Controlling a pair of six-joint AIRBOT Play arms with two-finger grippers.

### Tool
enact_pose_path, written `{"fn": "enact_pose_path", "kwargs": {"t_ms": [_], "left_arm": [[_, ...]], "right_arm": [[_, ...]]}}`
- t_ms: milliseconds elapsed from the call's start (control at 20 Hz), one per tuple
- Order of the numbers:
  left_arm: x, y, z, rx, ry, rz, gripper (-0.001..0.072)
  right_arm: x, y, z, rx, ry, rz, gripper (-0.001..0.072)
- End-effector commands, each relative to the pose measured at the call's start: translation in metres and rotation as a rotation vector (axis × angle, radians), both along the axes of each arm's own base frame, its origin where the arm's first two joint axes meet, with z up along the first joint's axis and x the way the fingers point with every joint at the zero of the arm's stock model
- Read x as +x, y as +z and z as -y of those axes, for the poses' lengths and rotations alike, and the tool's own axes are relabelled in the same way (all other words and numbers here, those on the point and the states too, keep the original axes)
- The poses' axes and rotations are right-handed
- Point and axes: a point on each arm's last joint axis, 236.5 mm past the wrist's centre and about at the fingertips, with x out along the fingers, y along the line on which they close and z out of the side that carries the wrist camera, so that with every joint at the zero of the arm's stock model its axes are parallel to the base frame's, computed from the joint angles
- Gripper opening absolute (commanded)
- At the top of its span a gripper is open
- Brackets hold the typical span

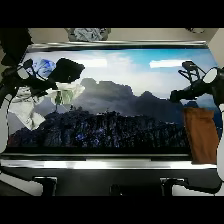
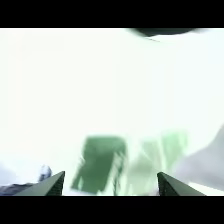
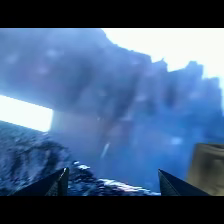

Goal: Fold the shirts.

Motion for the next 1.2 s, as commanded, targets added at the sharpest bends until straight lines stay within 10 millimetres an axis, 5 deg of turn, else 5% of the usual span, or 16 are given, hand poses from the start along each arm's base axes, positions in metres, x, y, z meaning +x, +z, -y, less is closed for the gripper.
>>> {"fn": "enact_pose_path", "kwargs": {"t_ms": [0,350,450,500,600,750,850,1000,1150], "left_arm": [[0.021,-0.026,-0.002,-0.353,0.101,-0.05,0.072],[0.017,-0.086,0.04,-0.354,-0.05,-0.137,0.0689],[0.015,-0.084,0.054,-0.372,-0.082,-0.144,0.0043],[0.018,-0.071,0.06,-0.394,-0.114,-0.114,0.003],[0.031,-0.013,0.075,-0.416,-0.215,0.032,0.0029],[0.02,0.118,0.103,-0.327,-0.417,0.311,0.0029],[-0.015,0.211,0.136,-0.258,-0.542,0.49,0.0029],[-0.102,0.328,0.202,-0.227,-0.712,0.721,0.0029],[-0.181,0.385,0.261,-0.254,-0.886,0.877,0.0028]], "right_arm": [[-0.008,-0.017,-0.02,0.08,0.051,-0.071,0.0665],[-0.01,-0.02,-0.042,0.179,0.056,-0.096,0.0665],[-0.022,-0.02,-0.046,0.191,0.078,-0.139,0.0664],[-0.027,-0.017,-0.046,0.183,0.105,-0.147,0.0663],[-0.03,0.003,-0.044,0.15,0.142,-0.099,0.0663],[-0.035,0.063,-0.035,0.066,0.142,0.06,0.0663],[-0.043,0.111,-0.034,0.026,0.139,0.195,0.0664],[-0.074,0.18,-0.035,-0.038,0.137,0.373,0.0663],[-0.119,0.224,-0.04,-0.08,0.145,0.467,0.0664]]}}
